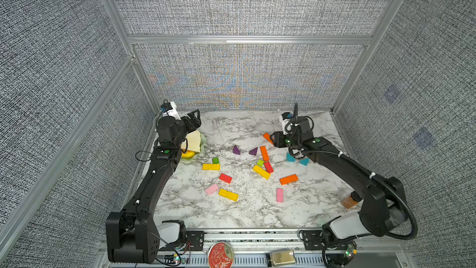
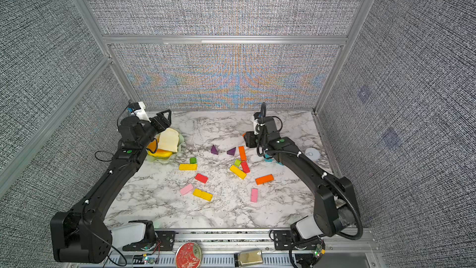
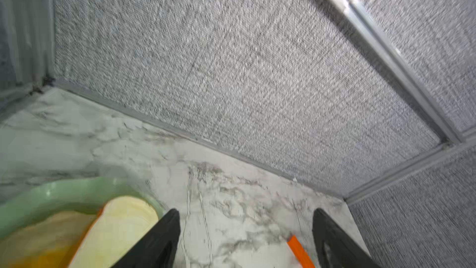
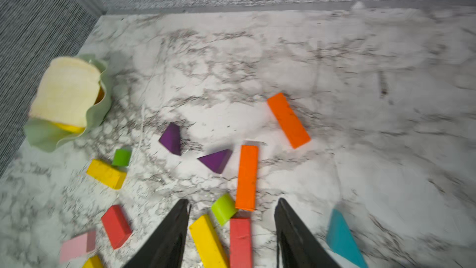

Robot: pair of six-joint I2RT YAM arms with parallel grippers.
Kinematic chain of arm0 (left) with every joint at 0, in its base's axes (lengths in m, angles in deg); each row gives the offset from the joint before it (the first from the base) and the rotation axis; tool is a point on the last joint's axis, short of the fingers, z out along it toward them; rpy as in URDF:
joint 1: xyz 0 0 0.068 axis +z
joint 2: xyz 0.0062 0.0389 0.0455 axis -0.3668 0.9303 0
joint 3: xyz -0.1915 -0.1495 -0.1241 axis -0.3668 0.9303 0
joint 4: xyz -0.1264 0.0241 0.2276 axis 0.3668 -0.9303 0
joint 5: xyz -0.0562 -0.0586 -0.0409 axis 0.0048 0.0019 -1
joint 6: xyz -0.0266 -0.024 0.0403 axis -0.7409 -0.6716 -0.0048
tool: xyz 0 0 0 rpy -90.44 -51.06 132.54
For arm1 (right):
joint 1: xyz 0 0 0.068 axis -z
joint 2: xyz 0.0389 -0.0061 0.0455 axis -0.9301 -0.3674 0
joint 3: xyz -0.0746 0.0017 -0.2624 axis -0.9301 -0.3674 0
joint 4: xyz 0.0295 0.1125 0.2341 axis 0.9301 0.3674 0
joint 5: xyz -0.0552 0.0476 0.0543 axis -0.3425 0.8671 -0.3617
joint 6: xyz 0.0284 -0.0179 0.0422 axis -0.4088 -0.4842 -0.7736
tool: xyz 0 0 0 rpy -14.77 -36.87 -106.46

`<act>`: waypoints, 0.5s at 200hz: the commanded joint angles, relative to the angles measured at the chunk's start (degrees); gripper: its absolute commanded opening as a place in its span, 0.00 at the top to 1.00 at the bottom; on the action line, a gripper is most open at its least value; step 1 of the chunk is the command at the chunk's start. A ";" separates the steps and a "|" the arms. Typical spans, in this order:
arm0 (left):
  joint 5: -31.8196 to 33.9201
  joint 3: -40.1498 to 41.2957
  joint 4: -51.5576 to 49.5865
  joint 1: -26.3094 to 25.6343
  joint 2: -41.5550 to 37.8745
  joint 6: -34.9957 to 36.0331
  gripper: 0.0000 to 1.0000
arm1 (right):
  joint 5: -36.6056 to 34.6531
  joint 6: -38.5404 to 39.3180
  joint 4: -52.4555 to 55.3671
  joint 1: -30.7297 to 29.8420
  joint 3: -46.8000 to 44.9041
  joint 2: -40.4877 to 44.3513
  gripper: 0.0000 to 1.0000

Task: Assemble a carrot with building blocks
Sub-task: Adjust the building block at the center of the board.

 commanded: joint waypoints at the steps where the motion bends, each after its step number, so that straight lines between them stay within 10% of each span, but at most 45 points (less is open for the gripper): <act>1: -7.94 1.55 2.31 -0.39 1.23 -4.69 0.21 | 0.92 3.77 5.44 -4.58 5.34 -5.66 0.44; 100: -9.78 -1.10 -2.33 -0.52 2.03 -1.21 0.23 | 3.15 6.52 17.88 -11.88 34.26 -35.31 0.43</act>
